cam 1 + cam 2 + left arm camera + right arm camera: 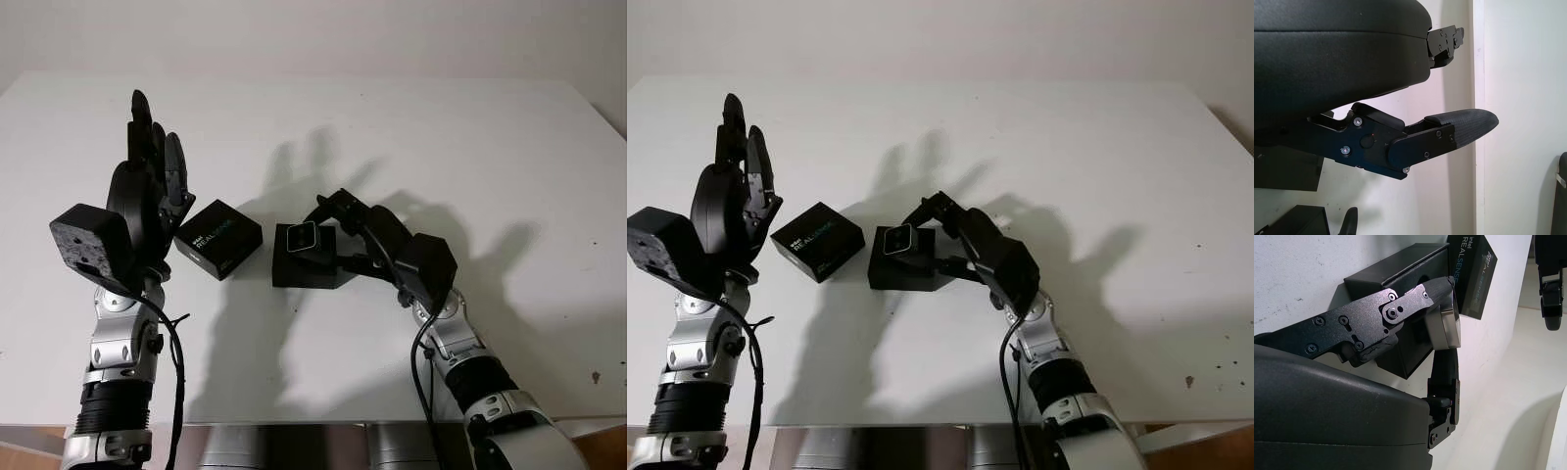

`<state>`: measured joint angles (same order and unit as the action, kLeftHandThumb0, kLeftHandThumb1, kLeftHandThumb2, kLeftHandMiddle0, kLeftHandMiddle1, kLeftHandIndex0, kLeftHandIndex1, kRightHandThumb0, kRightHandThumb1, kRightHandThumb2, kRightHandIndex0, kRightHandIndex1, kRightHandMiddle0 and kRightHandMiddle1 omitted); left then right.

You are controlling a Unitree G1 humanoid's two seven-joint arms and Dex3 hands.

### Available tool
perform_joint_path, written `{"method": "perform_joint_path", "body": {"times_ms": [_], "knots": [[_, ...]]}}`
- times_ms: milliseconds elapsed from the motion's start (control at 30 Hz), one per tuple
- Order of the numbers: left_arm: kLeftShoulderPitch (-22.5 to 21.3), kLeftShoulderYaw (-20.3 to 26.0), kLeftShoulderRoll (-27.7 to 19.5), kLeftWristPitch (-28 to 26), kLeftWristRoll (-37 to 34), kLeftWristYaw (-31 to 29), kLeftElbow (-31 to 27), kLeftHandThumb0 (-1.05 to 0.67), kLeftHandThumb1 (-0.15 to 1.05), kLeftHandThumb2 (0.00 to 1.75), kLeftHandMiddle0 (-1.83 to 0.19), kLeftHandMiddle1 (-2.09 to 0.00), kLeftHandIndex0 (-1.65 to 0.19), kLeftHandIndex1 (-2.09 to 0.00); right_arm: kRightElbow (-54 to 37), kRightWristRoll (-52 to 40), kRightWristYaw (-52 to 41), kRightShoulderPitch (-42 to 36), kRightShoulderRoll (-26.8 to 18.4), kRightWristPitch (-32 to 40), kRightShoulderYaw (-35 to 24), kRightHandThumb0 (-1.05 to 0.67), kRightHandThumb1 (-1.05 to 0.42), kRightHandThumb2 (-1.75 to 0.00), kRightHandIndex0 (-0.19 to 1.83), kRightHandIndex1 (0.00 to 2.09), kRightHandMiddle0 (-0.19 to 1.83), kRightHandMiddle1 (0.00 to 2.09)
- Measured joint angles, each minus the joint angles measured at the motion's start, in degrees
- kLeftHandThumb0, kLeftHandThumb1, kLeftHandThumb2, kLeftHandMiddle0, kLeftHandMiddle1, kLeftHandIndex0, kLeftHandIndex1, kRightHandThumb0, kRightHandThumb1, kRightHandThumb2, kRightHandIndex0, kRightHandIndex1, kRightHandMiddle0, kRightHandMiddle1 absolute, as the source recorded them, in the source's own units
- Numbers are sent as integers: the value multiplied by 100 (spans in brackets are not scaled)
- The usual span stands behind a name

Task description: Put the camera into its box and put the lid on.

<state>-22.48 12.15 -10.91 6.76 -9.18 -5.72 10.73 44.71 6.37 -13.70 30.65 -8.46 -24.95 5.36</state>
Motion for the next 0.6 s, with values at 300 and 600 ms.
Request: {"method": "perform_joint_path", "body": {"times_ms": [300, 600], "knots": [[0, -1, -13, -1, 3, -1, -1, -71, 105, 69, 19, 0, 19, 0, 85, -4, -12, 17, 10, -61, -4, -48, -97, -5, 19, 5, 23, 164], [1, -3, -12, -20, 4, 7, -22, -71, 105, 69, 19, 0, 19, 0, 189, 29, 10, 67, 10, -131, 0, -48, -97, -5, 20, 6, 23, 164]]}}
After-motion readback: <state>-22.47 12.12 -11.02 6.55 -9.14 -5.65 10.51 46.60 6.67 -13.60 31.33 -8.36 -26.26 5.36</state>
